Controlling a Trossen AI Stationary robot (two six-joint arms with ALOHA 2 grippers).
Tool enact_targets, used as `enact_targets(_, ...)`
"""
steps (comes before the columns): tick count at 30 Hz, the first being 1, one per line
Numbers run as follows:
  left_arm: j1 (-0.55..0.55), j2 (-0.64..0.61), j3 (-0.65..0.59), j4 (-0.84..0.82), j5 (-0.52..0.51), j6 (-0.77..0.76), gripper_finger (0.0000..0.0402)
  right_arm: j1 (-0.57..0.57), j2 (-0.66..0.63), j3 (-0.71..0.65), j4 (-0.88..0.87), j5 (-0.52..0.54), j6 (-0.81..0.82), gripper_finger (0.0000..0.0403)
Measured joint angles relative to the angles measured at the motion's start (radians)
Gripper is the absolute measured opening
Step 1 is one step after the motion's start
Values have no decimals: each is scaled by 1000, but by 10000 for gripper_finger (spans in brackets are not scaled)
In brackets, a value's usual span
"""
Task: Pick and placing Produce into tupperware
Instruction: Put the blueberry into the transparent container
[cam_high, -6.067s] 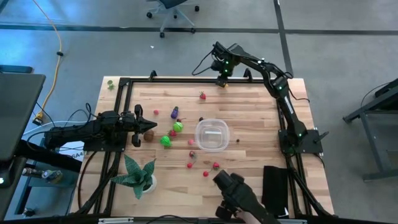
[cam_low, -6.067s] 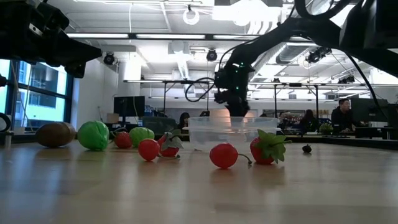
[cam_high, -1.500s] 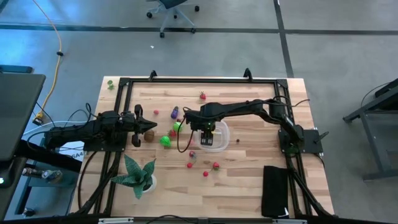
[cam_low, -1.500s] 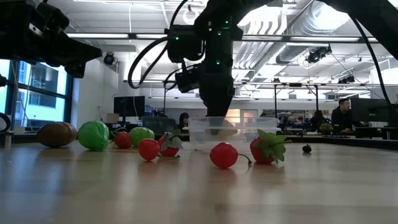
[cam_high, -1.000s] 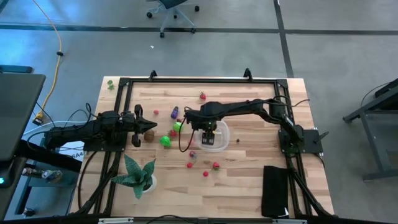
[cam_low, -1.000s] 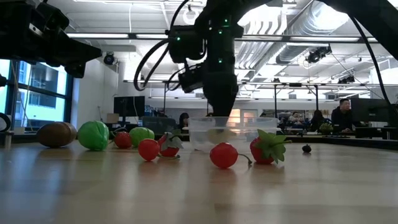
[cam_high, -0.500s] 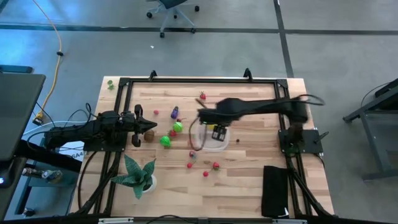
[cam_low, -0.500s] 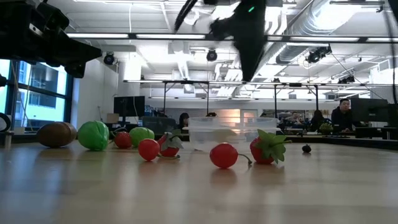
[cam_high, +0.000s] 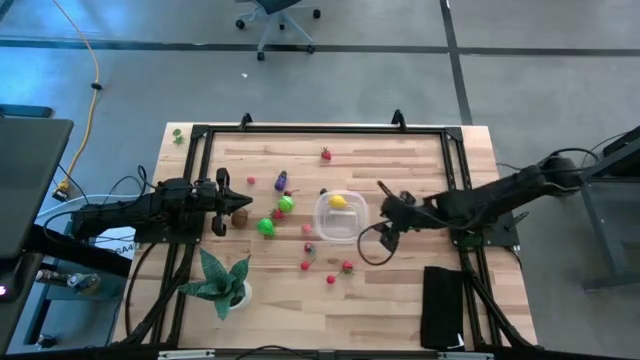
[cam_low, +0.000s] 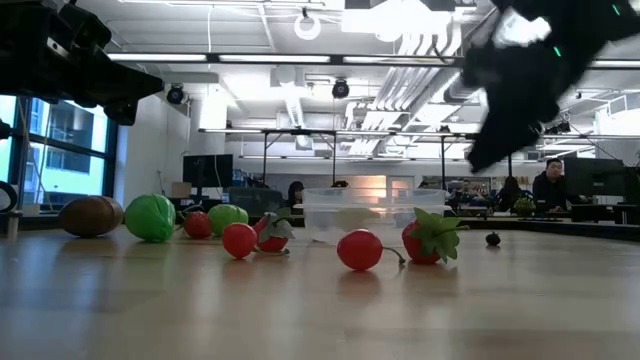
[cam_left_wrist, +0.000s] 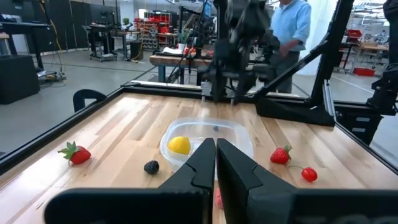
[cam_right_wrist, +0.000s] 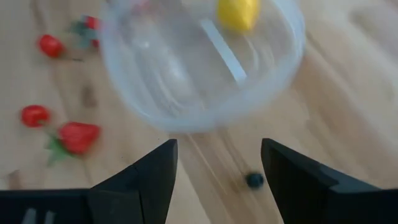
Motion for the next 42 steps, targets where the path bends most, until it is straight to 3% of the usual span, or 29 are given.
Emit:
enact_targets(7,0,0,0,0,0,0,5,9,-23,-189,113,32,247,224)
enact_targets(14,0,0,0,0,0,0,5,127,12,-191,148,251,165,224)
enact_targets(22,0,0,0,0,0,0,5,307,176,-191,165,472,268,224)
enact_targets(32,0,0,0,0,0,0,5,333,410,-189,313,531,325,224)
enact_targets(42,0,0,0,0,0,0,5,330,455,-189,379,560,357,224)
